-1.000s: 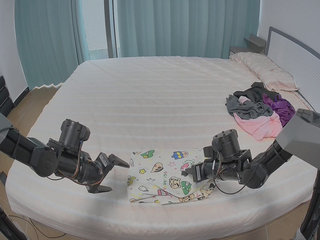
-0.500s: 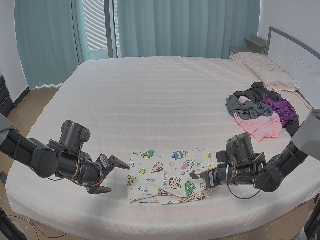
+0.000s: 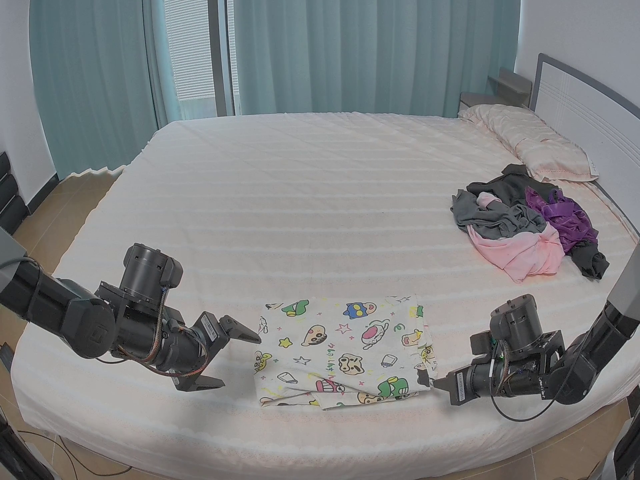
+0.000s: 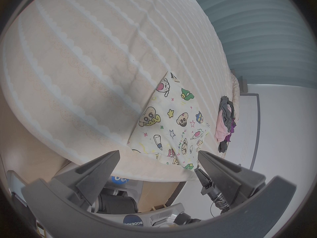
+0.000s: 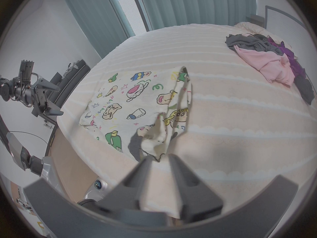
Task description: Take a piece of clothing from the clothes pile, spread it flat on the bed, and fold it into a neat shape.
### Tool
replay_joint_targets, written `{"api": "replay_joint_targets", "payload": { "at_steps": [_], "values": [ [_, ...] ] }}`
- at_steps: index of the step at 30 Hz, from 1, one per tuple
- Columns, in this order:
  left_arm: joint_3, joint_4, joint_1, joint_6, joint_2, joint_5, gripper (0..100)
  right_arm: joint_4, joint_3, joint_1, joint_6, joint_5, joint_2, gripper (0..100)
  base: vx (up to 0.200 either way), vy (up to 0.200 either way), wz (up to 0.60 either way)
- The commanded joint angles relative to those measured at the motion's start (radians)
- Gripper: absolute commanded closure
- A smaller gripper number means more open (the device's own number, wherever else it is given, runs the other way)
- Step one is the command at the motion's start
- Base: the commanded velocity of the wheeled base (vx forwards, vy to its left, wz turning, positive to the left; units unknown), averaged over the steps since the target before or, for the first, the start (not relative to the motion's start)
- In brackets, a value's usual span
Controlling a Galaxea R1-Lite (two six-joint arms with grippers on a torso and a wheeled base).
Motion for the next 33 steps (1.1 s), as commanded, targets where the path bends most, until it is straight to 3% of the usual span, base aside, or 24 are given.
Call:
{"api": "replay_joint_targets", "payload": {
  "at_steps": [1, 7, 10, 14, 25, 29, 33],
  "values": [
    [0.002, -0.001, -0.001, -0.001, 0.001, 0.000, 0, -0.023, 0.044, -0.025, 0.001, -0.006, 0.009, 0, 0.000, 0.000, 0.00],
    [0.007, -0.001, -0.001, -0.001, 0.001, 0.000, 0, -0.033, 0.056, -0.082, 0.004, 0.001, -0.033, 0, 0.000, 0.000, 0.00],
    [0.007, -0.001, -0.003, -0.001, 0.001, -0.002, 0, -0.033, 0.009, -0.097, 0.080, 0.023, -0.071, 0, 0.000, 0.000, 0.00],
    [0.005, -0.001, -0.003, -0.001, 0.003, -0.002, 0, -0.033, -0.057, -0.037, 0.232, 0.038, -0.059, 0, 0.000, 0.000, 0.00],
    [0.007, -0.001, -0.003, -0.001, 0.004, -0.002, 0, -0.035, -0.184, 0.093, 0.502, 0.044, 0.037, 0, 0.000, 0.000, 0.00],
    [0.007, -0.001, -0.003, -0.001, 0.011, -0.003, 0, -0.038, -0.187, 0.125, 0.568, 0.069, 0.078, 0, 0.000, 0.000, 0.00],
    [0.007, -0.001, -0.003, -0.001, 0.012, -0.003, 0, -0.032, -0.172, 0.130, 0.573, 0.093, 0.107, 0, 0.000, 0.000, 0.00]
  ]
}}
